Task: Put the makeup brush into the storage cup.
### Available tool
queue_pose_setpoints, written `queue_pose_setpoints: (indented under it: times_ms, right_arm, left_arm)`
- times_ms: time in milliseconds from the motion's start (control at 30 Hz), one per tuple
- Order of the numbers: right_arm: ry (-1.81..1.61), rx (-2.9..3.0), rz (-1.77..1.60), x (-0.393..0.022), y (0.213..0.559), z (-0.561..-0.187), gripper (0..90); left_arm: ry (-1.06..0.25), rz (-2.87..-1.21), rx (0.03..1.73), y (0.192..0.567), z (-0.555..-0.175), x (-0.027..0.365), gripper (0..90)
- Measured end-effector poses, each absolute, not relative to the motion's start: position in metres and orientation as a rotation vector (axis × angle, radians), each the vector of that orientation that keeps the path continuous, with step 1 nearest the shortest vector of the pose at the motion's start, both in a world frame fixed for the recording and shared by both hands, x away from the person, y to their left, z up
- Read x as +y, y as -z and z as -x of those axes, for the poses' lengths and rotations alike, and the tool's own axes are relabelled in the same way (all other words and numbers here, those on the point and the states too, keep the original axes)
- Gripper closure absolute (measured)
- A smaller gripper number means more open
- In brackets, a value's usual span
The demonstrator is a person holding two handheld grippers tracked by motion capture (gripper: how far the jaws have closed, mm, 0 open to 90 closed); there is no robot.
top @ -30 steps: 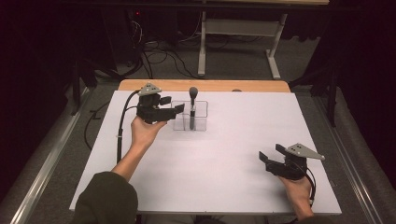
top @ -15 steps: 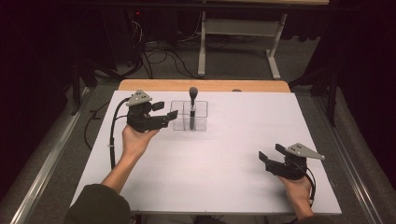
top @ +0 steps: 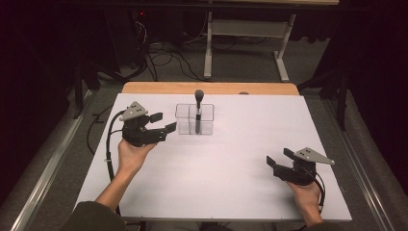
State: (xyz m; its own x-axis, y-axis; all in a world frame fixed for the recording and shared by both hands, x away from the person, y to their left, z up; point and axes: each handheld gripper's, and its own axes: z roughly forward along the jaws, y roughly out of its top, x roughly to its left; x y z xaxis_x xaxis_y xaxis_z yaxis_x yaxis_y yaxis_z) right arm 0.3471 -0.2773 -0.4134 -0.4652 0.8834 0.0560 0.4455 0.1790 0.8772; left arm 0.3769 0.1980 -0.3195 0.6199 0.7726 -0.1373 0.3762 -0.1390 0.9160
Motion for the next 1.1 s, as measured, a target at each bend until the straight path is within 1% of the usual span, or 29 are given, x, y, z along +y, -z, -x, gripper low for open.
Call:
queue_pose_setpoints:
  times_ms: [600, 1100]
  right_arm:
    - [-1.236, 1.991, -1.243, -0.277, 0.413, -0.347, 25.9]
    - [-1.23, 1.996, -1.24, -0.276, 0.413, -0.347, 26.1]
  left_arm:
    - [-0.441, -1.751, 0.978, 0.34, -0.35, 0.215, 31.8]
    - [-0.414, -1.757, 1.022, 0.359, -0.338, 0.221, 32.6]
